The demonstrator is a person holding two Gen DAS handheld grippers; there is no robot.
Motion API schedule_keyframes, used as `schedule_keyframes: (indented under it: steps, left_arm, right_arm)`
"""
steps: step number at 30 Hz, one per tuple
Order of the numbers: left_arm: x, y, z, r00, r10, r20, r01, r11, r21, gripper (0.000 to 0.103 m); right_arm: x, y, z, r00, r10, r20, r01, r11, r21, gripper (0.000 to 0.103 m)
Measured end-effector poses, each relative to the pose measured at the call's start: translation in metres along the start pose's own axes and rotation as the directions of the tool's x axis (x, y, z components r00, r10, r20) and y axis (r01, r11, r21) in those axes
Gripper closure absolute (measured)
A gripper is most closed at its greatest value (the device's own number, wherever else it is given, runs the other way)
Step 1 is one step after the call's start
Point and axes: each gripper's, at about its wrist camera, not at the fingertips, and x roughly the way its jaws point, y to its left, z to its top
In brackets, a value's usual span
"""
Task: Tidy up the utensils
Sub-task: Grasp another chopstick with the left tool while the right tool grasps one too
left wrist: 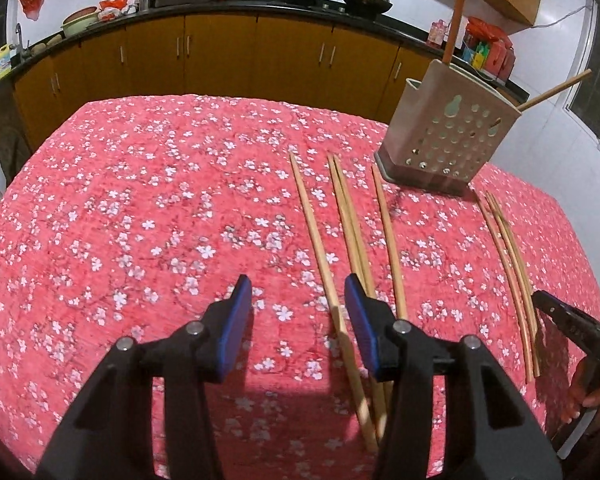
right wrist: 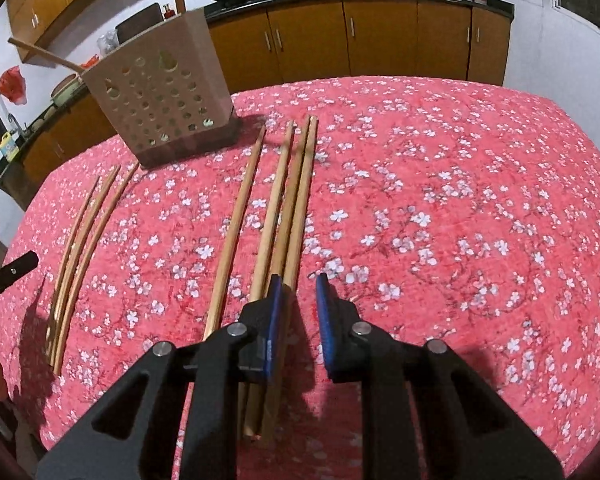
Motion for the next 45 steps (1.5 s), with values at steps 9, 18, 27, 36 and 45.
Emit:
schedule_keyframes:
  steps: [9,18,27,36,45]
  left_arm:
    - [0.010,-0.004,-0.004,0.999,-0.025,-0.032,0.025,1.000,0.002,0.066]
    - [0.018,-0.012,-0.010,0.996,-0.062,-0.071,0.063,0.998,0.012,0.075]
    - [0.029,-0.030,-0.019,0.995,0.017,-0.096,-0.010,0.997,0.075,0.085]
    - [0.040,-0.016,-0.002,0.994,0.072,-0.088,-0.067,0.996,0.060,0.095]
    - [0.054,0.019,0.022,0.998,0.038,-0.052,-0.038,0.999,-0.009,0.095]
  right_arm:
    - [0.003,-0.010,0.003,0.996,-0.088,0.000,0.088,0.996,0.011,0.095]
    - [0.001,-0.029,0.006,0.993,-0.120,0.009,0.119,0.990,0.073,0.095]
    - [-0.005,-0.025,0.002,0.994,-0.105,0.008,0.105,0.993,0.061,0.095]
    - [-0.003,-0.022,0.002,0.994,-0.110,0.012,0.109,0.993,0.042,0.095]
    - [0.013,-0.032,0.023,0.995,-0.101,0.022,0.100,0.993,0.058,0.095]
